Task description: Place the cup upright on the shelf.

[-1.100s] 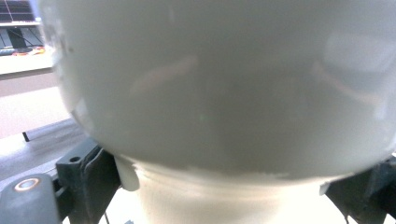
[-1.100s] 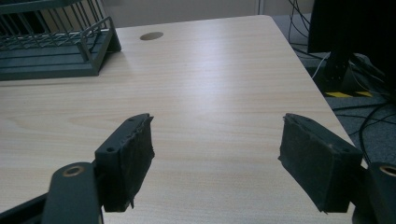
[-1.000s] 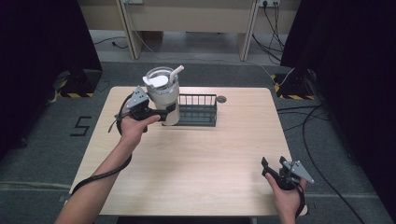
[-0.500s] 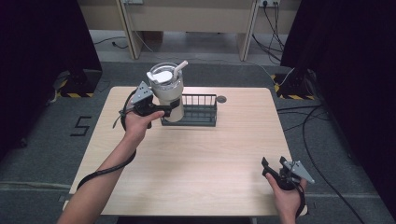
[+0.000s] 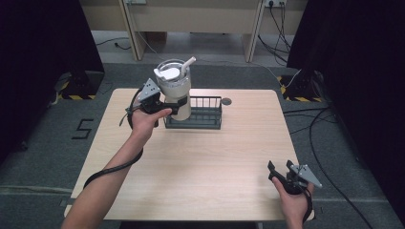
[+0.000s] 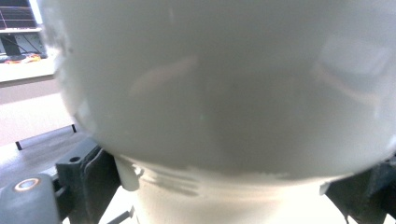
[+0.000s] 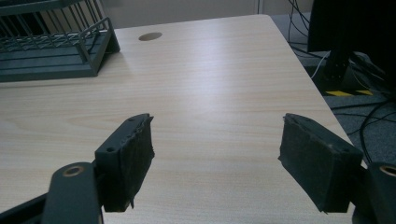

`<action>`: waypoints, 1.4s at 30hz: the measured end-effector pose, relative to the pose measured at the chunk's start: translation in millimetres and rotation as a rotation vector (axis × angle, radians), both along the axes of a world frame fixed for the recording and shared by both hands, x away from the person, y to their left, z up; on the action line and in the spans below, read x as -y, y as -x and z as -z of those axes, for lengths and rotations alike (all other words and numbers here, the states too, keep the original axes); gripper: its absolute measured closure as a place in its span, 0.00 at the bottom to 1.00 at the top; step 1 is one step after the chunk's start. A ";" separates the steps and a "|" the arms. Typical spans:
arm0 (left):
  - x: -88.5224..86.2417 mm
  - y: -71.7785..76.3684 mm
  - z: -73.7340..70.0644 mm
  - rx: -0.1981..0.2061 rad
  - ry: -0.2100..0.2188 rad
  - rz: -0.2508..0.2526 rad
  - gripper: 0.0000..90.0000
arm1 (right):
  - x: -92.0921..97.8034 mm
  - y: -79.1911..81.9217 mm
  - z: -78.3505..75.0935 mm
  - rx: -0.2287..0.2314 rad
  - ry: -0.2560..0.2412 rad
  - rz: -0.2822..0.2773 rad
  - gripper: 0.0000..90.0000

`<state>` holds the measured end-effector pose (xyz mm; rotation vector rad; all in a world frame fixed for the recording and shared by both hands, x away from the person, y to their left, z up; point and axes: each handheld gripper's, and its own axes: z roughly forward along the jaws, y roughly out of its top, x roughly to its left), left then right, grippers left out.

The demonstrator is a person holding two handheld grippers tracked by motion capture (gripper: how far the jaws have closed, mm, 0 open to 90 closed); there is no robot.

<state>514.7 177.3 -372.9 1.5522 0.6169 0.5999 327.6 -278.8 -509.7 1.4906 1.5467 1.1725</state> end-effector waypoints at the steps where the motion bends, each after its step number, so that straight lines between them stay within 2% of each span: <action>1: 0.4 -1.0 -0.5 -0.001 -0.001 0.004 0.10 | 0.0 0.0 0.1 0.000 0.000 0.000 0.29; 23: 17.4 -19.7 -7.6 0.002 -0.016 0.000 0.10 | 0.0 0.6 0.7 -0.003 -0.008 -0.002 0.29; 42: 26.5 -44.3 -1.6 -0.025 -0.019 -0.034 0.10 | 0.9 0.7 1.6 -0.004 -0.009 -0.003 0.29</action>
